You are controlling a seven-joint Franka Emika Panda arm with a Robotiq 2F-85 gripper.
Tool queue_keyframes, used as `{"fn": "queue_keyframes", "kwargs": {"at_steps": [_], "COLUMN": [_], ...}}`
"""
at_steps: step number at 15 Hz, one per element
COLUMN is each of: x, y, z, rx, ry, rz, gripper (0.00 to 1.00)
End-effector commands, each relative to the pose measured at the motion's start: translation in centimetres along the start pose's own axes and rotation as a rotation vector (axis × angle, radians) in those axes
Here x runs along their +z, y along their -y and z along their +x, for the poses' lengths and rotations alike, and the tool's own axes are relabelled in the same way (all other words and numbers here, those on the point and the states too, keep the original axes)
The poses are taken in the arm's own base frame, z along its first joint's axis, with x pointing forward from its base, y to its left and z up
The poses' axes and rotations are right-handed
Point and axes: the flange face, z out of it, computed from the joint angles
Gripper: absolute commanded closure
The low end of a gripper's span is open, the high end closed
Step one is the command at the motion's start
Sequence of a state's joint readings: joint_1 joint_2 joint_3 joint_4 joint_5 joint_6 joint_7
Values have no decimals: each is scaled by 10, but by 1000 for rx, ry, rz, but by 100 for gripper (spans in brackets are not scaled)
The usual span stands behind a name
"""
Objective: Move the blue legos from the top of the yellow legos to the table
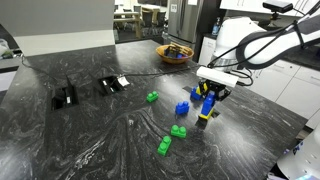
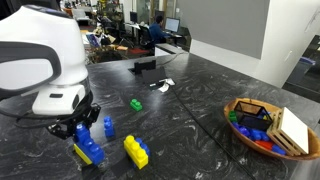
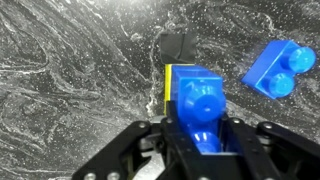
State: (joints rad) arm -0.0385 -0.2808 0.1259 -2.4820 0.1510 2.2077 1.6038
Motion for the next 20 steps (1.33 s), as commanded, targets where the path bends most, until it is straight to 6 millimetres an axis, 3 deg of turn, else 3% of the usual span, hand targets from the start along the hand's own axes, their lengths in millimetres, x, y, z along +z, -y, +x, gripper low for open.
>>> {"fn": "queue_keyframes", "kwargs": {"at_steps": [1, 14, 20], "x": [-17, -30, -49], "y": [-2, -6, -5], "z": [-2, -5, -28], "rx": [-4, -28, -193], "ry": [-6, -6, -17], "rz": [47, 67, 71], "gripper": [90, 90, 90]}}
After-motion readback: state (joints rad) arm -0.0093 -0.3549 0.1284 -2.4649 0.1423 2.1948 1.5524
